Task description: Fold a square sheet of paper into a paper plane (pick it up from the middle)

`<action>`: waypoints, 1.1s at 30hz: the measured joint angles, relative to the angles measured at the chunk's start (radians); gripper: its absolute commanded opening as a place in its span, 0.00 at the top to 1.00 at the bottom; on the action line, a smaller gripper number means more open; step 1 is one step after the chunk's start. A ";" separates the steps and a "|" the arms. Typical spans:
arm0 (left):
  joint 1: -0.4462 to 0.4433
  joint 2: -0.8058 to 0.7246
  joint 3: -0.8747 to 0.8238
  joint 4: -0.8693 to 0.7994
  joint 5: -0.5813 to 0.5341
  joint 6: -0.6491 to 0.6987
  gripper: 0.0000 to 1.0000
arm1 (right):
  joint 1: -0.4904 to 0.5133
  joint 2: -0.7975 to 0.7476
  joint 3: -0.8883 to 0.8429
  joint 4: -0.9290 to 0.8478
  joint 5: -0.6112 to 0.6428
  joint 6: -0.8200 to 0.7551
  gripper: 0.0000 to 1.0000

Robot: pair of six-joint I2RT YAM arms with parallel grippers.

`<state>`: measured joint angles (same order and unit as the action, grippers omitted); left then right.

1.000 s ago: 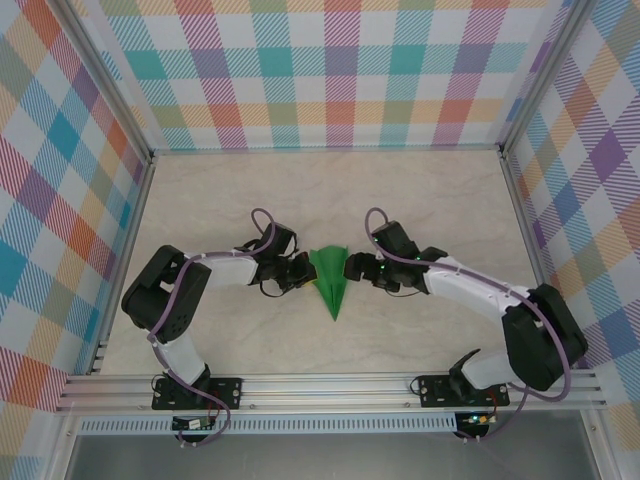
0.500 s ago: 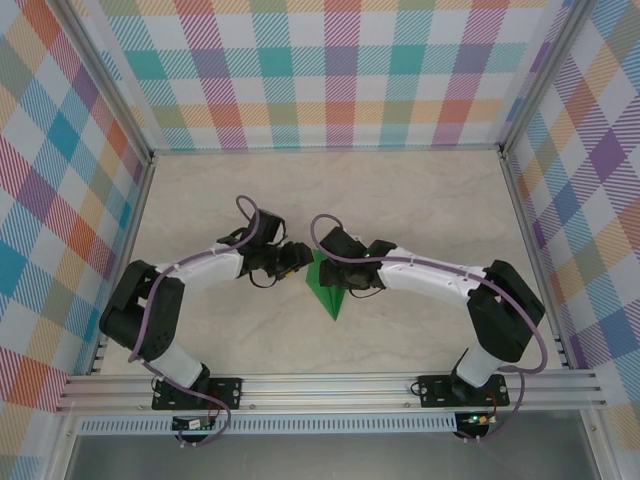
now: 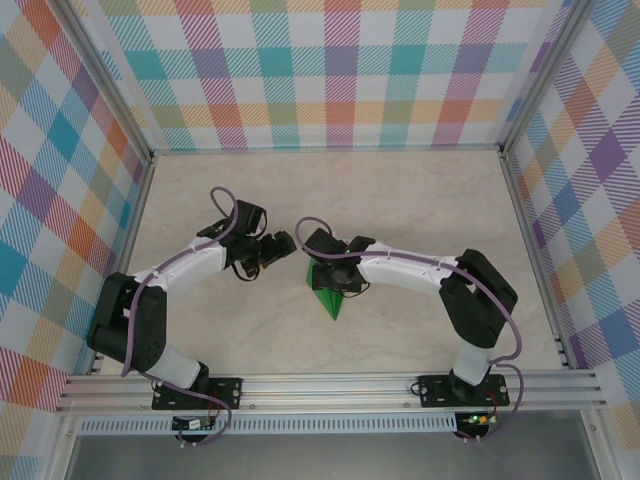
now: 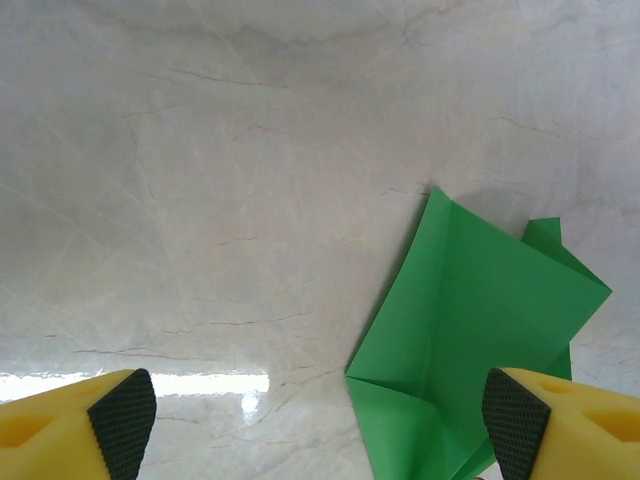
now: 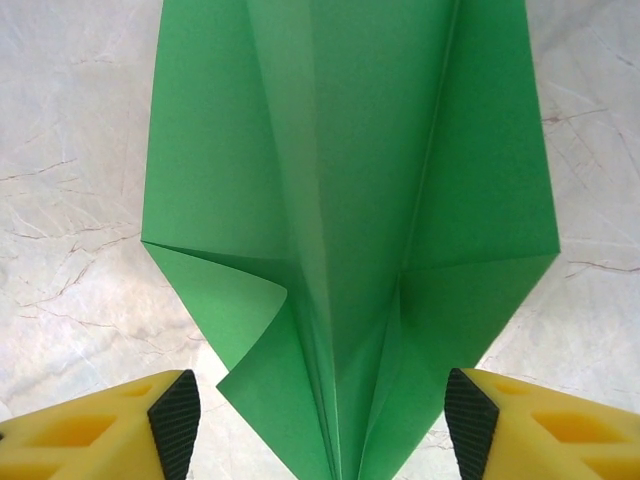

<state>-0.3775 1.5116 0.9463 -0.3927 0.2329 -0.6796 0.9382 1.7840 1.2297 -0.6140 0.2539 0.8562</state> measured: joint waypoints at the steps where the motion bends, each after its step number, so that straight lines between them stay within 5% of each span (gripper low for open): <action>1: 0.000 0.000 0.000 0.000 0.000 0.001 0.03 | 0.001 0.007 0.005 -0.002 -0.001 0.000 0.30; 16: 0.000 0.005 0.000 -0.002 -0.003 0.004 0.00 | 0.006 0.120 0.074 -0.047 -0.011 -0.003 0.36; 33: 0.001 0.010 0.000 -0.012 -0.011 0.005 0.00 | 0.006 0.135 0.079 -0.069 0.023 0.056 0.75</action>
<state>-0.3767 1.5215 0.9463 -0.4049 0.2222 -0.6750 0.9443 1.9194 1.3090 -0.6827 0.2771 0.9123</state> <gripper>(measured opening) 0.997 0.270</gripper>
